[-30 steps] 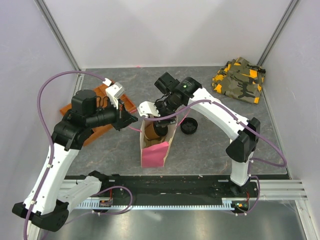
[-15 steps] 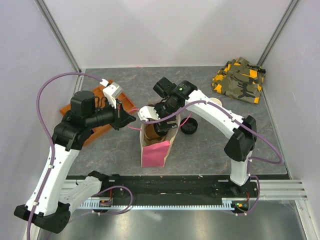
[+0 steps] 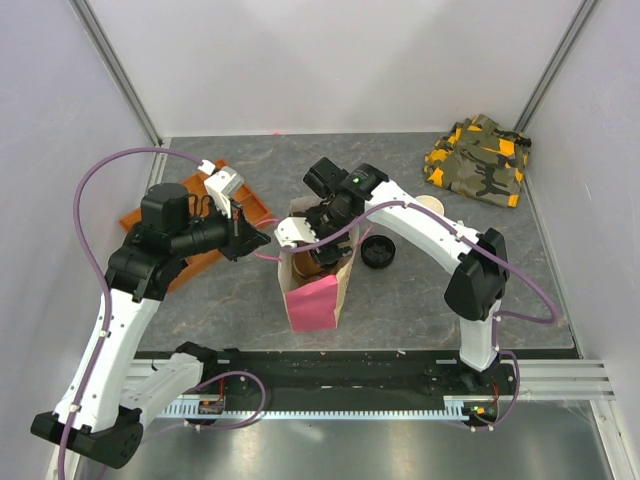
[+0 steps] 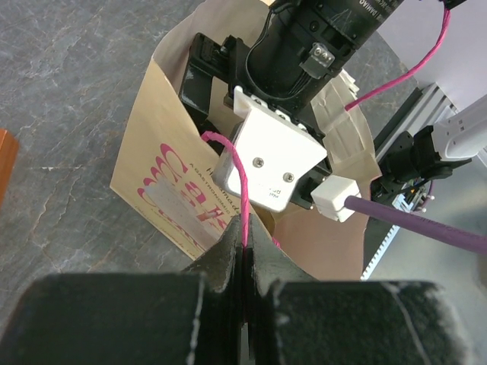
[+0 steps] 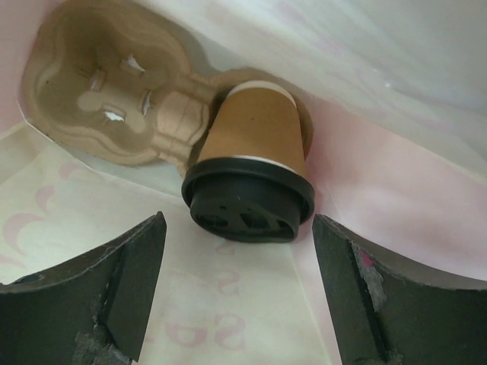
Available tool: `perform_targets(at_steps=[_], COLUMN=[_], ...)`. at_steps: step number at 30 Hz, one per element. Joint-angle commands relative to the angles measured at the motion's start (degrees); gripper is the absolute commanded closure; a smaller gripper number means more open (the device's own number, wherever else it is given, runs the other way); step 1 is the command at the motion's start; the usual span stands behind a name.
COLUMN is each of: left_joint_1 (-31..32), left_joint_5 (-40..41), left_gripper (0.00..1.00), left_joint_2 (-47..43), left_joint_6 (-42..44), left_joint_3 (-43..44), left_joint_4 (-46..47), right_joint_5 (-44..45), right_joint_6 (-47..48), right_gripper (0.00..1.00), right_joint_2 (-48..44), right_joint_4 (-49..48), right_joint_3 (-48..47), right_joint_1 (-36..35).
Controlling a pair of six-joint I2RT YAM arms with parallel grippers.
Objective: Pack the takeout coffee
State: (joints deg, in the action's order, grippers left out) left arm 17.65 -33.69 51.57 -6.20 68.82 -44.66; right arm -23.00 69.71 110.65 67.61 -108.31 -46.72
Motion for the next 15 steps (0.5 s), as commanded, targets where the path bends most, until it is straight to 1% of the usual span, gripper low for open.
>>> perform_targets(at_steps=[1, 7, 15], left_joint_1=[-0.6, -0.95, -0.95], left_joint_5=[-2.08, -2.25, -3.13], left_gripper=[0.98, 0.98, 0.98], left_joint_2=[-0.68, -0.51, -0.24], left_joint_6=[-1.45, -1.19, -1.27], left_joint_3=[-0.44, -0.35, -0.35], left_joint_4=[1.77, 1.95, 2.13], right_joint_5=[-0.64, 0.06, 1.82], right_joint_6=[2.71, 3.06, 3.06], right_gripper=[0.13, 0.14, 0.13], right_joint_2=[0.97, 1.32, 2.11], right_joint_4=[-0.38, -1.17, -3.19], right_joint_3=[1.0, 2.58, 4.33], right_joint_1=[-0.04, -0.13, -0.13])
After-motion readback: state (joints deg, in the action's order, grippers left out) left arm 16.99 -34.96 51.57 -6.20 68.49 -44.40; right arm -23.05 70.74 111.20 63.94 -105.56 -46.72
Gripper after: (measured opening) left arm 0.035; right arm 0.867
